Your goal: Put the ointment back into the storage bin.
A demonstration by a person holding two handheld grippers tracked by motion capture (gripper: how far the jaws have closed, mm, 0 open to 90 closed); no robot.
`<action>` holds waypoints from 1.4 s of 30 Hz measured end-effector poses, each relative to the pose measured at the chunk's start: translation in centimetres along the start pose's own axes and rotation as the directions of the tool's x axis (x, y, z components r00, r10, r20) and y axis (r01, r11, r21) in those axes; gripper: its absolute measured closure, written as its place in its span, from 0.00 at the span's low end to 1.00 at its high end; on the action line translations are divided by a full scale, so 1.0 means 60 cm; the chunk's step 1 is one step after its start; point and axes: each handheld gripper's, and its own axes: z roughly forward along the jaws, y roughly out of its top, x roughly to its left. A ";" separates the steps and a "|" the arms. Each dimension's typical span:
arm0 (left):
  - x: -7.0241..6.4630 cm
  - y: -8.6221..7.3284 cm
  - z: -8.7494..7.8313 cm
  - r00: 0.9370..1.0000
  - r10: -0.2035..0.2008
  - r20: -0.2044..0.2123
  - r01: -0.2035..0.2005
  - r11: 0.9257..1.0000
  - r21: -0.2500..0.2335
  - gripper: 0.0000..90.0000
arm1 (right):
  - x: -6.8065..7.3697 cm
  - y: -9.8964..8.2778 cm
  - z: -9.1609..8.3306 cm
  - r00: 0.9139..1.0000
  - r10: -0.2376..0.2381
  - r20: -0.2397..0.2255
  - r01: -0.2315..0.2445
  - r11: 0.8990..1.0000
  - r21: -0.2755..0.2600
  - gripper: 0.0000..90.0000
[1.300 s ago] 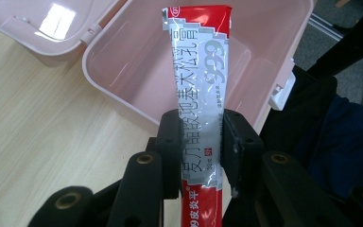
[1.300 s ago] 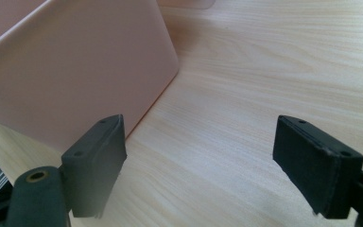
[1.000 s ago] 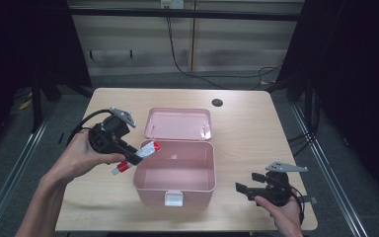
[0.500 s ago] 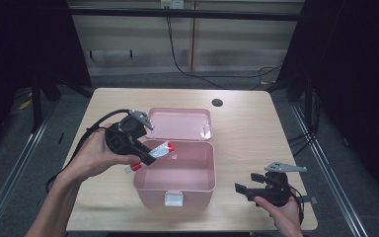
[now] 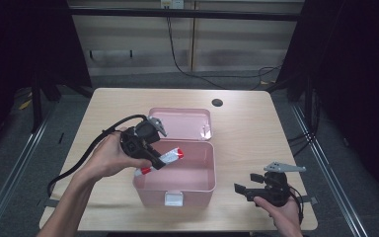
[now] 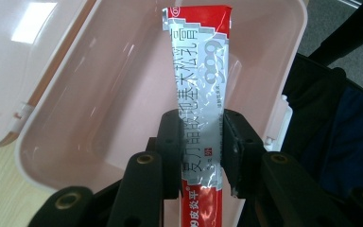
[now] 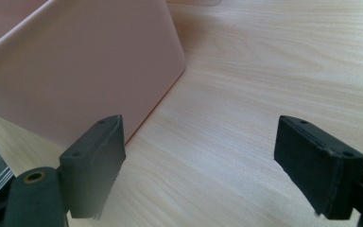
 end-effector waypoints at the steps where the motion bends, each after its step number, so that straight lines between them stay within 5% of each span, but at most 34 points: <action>1: 0.000 0.001 0.003 1.000 0.006 -0.005 -0.006 1.000 0.002 0.78 | 0.000 0.000 0.000 1.000 -0.001 0.000 0.001 1.000 0.001 0.19; 16: -0.011 0.035 0.072 0.997 0.062 0.038 -0.066 0.993 0.103 0.78 | 0.000 0.001 0.001 1.000 0.001 -0.003 -0.001 1.000 0.007 0.19; 22: -0.025 0.051 0.086 0.996 0.079 0.039 -0.082 0.992 0.099 0.78 | 0.001 0.000 0.000 1.000 0.000 -0.007 0.000 1.000 0.009 0.19; 28: -0.026 0.055 0.103 0.993 0.108 0.049 -0.115 0.982 0.152 0.78 | -0.001 0.000 -0.001 1.000 -0.002 -0.007 0.002 1.000 0.008 0.19; 30: -0.024 0.055 0.111 0.995 0.083 0.050 -0.090 0.985 0.145 0.78 | -0.001 0.000 -0.001 1.000 0.000 -0.007 0.000 1.000 0.009 0.19; 42: -0.022 0.056 0.145 0.990 0.103 0.096 -0.120 0.975 0.188 0.78 | -0.001 -0.001 0.002 1.000 -0.004 -0.015 0.004 1.000 0.023 0.18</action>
